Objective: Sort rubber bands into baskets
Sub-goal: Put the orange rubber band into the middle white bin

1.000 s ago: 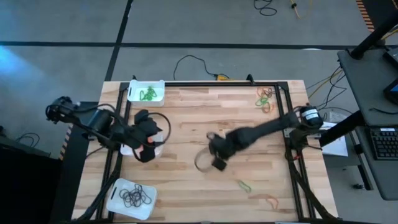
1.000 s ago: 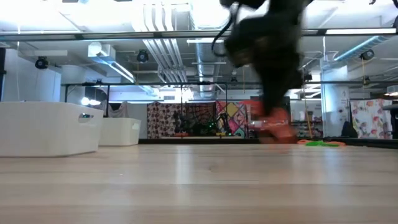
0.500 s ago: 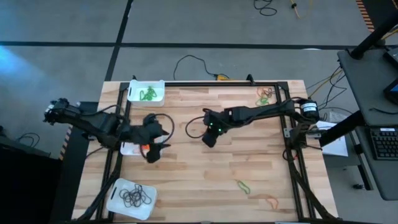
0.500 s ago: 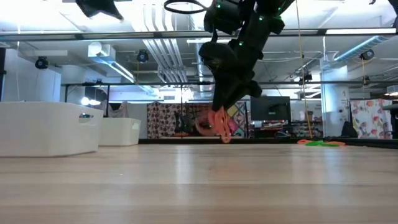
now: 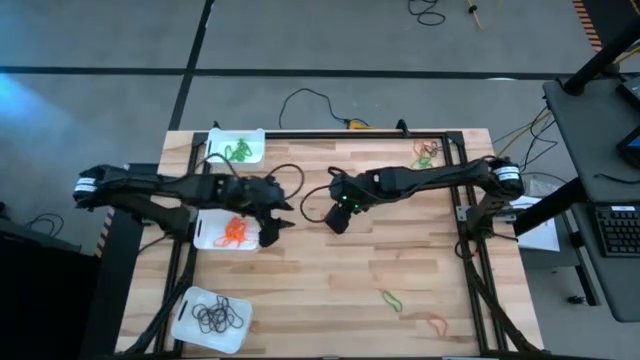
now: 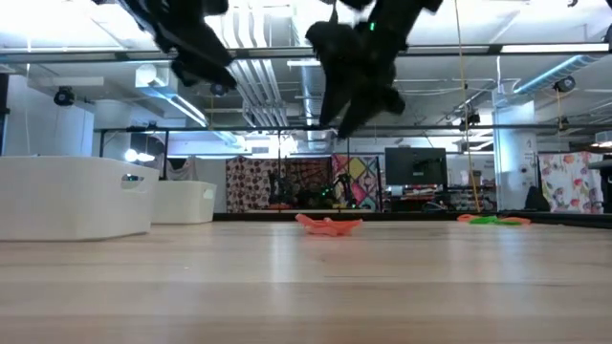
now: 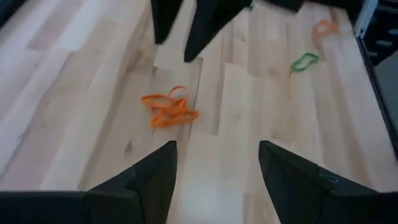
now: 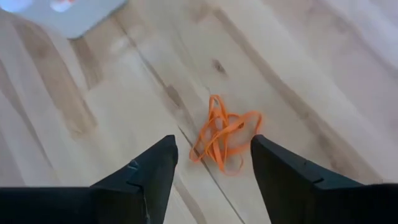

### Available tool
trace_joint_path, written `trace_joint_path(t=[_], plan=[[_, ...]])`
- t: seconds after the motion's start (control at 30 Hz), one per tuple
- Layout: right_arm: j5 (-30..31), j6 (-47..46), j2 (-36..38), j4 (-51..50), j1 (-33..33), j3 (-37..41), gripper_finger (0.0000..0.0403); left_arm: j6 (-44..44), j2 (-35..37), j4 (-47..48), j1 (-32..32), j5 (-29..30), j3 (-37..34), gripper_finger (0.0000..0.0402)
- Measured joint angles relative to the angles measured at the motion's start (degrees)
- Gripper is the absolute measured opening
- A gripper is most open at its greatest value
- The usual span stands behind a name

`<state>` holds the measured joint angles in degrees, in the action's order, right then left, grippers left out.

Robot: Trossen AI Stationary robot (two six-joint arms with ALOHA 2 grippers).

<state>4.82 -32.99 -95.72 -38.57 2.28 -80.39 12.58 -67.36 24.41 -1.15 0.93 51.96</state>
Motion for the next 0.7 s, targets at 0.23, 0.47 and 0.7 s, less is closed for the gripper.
trace_joint_path(t=[0.23, 0.47, 0.7], plan=[[7.7, -1.0, 4.9, -9.2, -5.0, -6.2, 0.0201, -4.1, -13.1, -9.8, 4.1, -2.4, 0.0, 0.021], [12.5, -8.5, 9.4, -10.7, -11.6, -6.6, 0.0201, -13.5, -24.9, -17.6, 8.8, -6.8, 0.0, 0.0189], [14.8, -14.0, 9.8, -10.9, -18.2, -6.6, 0.0201, -29.7, -33.5, -20.3, 10.0, -6.1, 1.4, 0.0156]])
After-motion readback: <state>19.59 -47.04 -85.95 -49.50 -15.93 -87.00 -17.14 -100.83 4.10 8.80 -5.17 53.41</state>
